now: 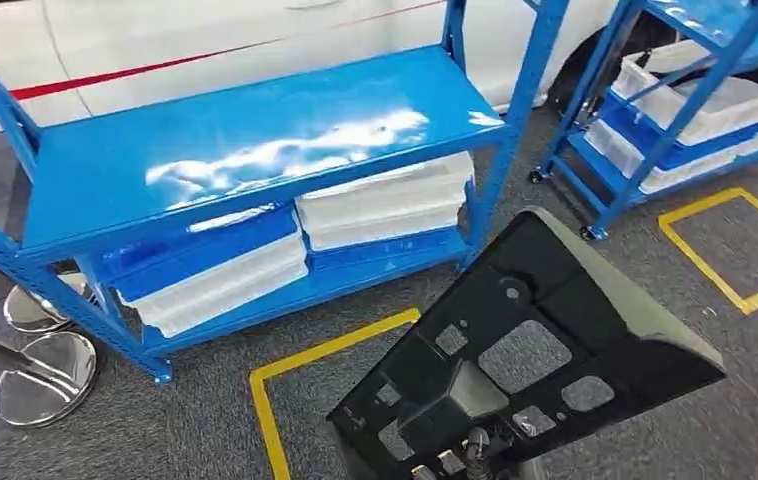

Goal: Take the parts from the cabinet and place them on the table.

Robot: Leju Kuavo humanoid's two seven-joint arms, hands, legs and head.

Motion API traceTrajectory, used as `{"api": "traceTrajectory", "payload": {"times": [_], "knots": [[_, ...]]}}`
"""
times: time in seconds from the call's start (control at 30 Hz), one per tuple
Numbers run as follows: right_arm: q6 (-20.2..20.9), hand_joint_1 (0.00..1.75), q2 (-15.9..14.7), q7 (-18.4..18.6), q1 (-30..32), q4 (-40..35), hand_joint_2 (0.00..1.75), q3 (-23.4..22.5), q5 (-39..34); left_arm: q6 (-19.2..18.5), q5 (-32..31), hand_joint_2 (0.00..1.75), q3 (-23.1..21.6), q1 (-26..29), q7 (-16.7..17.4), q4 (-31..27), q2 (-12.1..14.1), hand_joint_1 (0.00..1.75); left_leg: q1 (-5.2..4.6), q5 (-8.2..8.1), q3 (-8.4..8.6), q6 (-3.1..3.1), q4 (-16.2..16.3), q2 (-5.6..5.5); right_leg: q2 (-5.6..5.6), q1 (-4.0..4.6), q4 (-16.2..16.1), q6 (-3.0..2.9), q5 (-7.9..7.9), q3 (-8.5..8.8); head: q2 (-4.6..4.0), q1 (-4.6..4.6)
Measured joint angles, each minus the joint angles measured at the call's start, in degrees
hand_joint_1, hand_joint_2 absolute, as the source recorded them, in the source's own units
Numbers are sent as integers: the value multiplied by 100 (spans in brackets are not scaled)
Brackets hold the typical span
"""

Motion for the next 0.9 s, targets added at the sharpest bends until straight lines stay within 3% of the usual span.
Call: {"api": "traceTrajectory", "payload": {"times": [0.03, 0.07, 0.1, 0.13, 0.23, 0.27, 0.3, 0.33, 0.37, 0.4, 0.43, 0.47, 0.53, 0.57, 0.6, 0.63, 0.7, 0.73, 0.77, 0.8, 0.83, 0.9], "knots": [[0, 175, 2, -2, -1, 2, 175, -2, 20, -4, -2, 0, 0, -9, -4, 0, 0, 0, 14, 17, -65, -26, 62, 57, -75, -20, -371, 22, 79, 303, 0, 0], [2, 175, 11, -2, -8, 2, 175, -9, 37, -4, -13, 0, 2, -29, -13, -11, 11, 0, -8, 28, -119, -56, 165, 99, -379, -35, -973, 49, -150, 740, 0, 0], [9, 175, 15, -4, -28, 2, 175, -11, 66, -4, -11, 0, 4, -20, -28, -15, 9, 0, -10, 30, -176, -101, 222, 134, -462, 69, -1323, -23, -332, 945, 0, -2], [11, 175, 31, -4, -27, 4, 175, -13, 79, -20, -11, 0, 7, -36, -37, -15, 7, 0, -16, 19, -165, -157, 221, 195, -436, 72, -1335, -155, -374, 897, 0, -17], [26, 175, 48, -9, 4, 11, 175, -42, 109, -85, -7, 0, 33, -44, -61, -15, 2, 0, 33, 114, -183, -295, 217, 331, -274, 107, -1373, -368, -241, 787, 0, -15], [26, 175, 68, -7, 7, 11, 175, -59, 118, -94, -9, 0, 46, -42, -66, -15, 4, 0, 72, -84, -238, -363, 338, -5, -229, 92, -1375, -424, -177, 720, 0, -17], [26, 175, 79, -2, -3, 11, 175, -68, 129, -101, -9, 0, 50, -31, -79, -15, 4, 0, 73, -369, -321, -369, 572, -250, -175, 92, -1374, -467, -130, 661, 0, -15], [26, 175, 98, -2, -4, 13, 175, -70, 135, -109, -11, 0, 55, -14, -81, -15, 4, 0, 71, -717, -460, -373, 1012, -398, -93, 108, -1372, -494, -73, 590, 0, -17], [24, 175, 103, -2, -2, 13, 175, -77, 138, -120, -15, 0, 55, 1, -85, -15, 2, 0, 71, -957, -592, -366, 1440, -447, -22, 131, -1369, -514, -25, 529, 0, -15], [17, 175, 105, 0, -2, 20, 175, -83, 140, -131, -17, 0, 55, 7, -92, -15, 2, 0, 70, -1092, -687, -352, 1784, -454, 60, 159, -1360, -526, 20, 466, 0, -17], [4, 175, 105, 13, -1, 33, 175, -96, 146, -159, -17, 0, 55, 5, -103, -15, 4, 0, 67, -1079, -674, -327, 1904, -456, 153, 183, -1354, -528, 68, 405, 0, -15], [-9, 175, 105, 18, -2, 39, 175, -107, 151, -188, -17, 0, 57, 0, -118, -15, 9, 0, 55, -925, -525, -294, 1718, -465, 231, 201, -1342, -528, 103, 364, 0, -17], [-35, 175, 105, 33, -5, 42, 175, -124, 151, -219, -24, 0, 59, -13, -155, -15, 13, 0, 25, -490, 41, -195, 811, -562, 389, 228, -1334, -518, 149, 328, 0, -17], [-72, 175, 105, 44, -11, 42, 175, -125, 142, -247, -52, 0, 63, -21, -175, -15, 44, 0, -5, -358, 349, -104, 259, -820, 453, 227, -1331, -509, 173, 315, 0, -15], [-135, 175, 105, 63, -27, 42, 175, -125, 127, -269, -59, 0, 72, -25, -186, -17, 72, 0, 8, -430, 485, -56, 58, -1023, 495, 256, -1324, -479, 201, 280, 0, -9], [-179, 175, 103, 90, -46, 42, 175, -129, 120, -284, -59, 0, 79, -27, -203, -17, 68, 0, 0, -375, 464, -109, 39, -970, 564, 212, -1330, -441, 243, 266, 0, -19], [-269, 175, 103, 129, -65, 41, 175, -142, 76, -293, -59, 0, 92, -48, -221, -17, 83, 0, -31, -366, 451, -95, 2, -856, 691, 182, -1354, -359, 310, 231, 0, -18], [-312, 175, 101, 138, -66, 42, 175, -162, 61, -293, -59, 0, 92, -59, -240, -18, 83, 0, -9, -302, 453, -72, -78, -785, 770, 215, -1372, -306, 347, 215, 0, -15], [-330, 175, 94, 138, -63, 44, 175, -173, 41, -306, -59, 0, 94, -74, -249, -17, 79, 0, 35, -242, 464, -55, -143, -656, 565, 228, -1275, -303, 256, 173, 0, -15], [-341, 175, 90, 140, -82, 42, 175, -179, 20, -306, -59, 0, 98, -70, -254, -18, 83, 0, 36, -213, 445, 1, -175, -608, 326, 242, -1043, -282, 38, 55, 0, -2], [-343, 175, 83, 147, -97, 42, 175, -184, 6, -308, -59, 0, 105, -60, -254, -17, 87, 0, 27, -199, 419, 13, -170, -513, 188, 222, -627, -259, -222, -134, 0, -4], [-345, 175, 70, 155, -96, 44, 175, -203, -9, -308, -59, 0, 129, -42, -251, -17, 101, 0, 19, -195, 375, 13, -146, -326, 98, 160, 225, -207, -593, -496, 0, -4]]}}
